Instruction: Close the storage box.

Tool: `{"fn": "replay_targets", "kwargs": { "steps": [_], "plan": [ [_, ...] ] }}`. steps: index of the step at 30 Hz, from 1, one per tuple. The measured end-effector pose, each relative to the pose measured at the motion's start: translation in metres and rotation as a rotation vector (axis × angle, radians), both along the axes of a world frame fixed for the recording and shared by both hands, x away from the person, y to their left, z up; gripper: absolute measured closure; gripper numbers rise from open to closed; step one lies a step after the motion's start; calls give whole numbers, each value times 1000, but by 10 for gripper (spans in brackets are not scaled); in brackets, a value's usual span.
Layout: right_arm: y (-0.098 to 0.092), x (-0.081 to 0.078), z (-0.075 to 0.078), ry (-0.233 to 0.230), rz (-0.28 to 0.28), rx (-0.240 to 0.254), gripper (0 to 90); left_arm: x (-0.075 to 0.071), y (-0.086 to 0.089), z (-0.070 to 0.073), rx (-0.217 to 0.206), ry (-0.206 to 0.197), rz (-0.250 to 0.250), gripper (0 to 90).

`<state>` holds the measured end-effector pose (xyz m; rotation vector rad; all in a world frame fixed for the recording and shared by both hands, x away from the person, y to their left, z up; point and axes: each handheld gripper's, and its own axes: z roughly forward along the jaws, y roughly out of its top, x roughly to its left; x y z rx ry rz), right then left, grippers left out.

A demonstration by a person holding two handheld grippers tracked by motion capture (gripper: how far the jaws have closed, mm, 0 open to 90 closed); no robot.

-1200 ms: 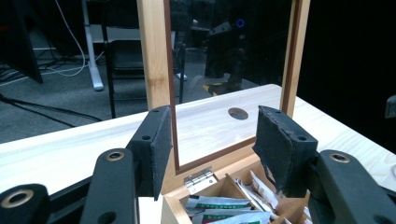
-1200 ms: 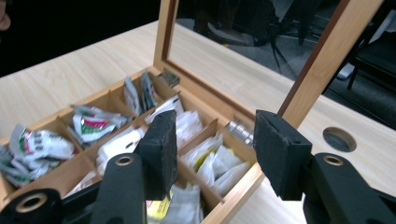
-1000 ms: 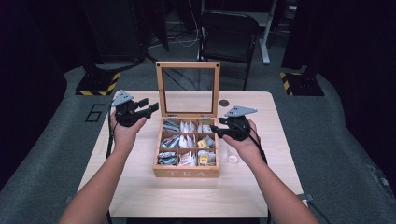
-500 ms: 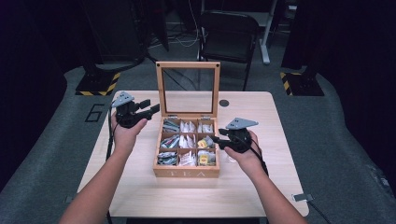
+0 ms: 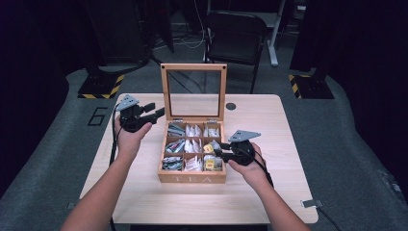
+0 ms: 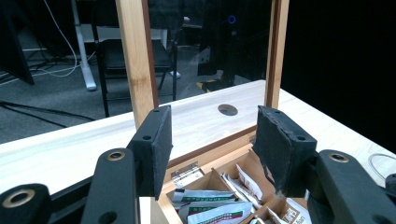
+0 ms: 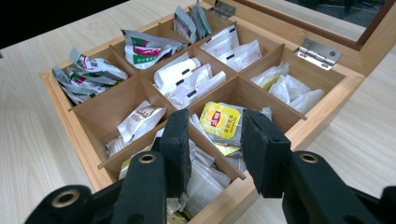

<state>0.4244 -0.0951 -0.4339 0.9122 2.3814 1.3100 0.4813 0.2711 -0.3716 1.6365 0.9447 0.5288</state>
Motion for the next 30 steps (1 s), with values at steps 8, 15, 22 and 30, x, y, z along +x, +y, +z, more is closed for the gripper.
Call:
{"fn": "replay_targets", "kwargs": {
  "steps": [8, 15, 22, 30],
  "plan": [
    [6, 0, -7, 8, 29, 0, 612, -1, -1, 1, -2, 2, -1, 462],
    [18, 2, -14, 25, 83, 9, 597, -1, -2, 0, 2, -2, -2, 462],
    [28, 6, -20, 32, 114, 2, 595, -1, -1, 1, 0, -2, -7, 462],
    [30, 7, -24, 53, 127, -16, 594, -2, -1, 1, -1, -1, -5, 461]
  ]
}}
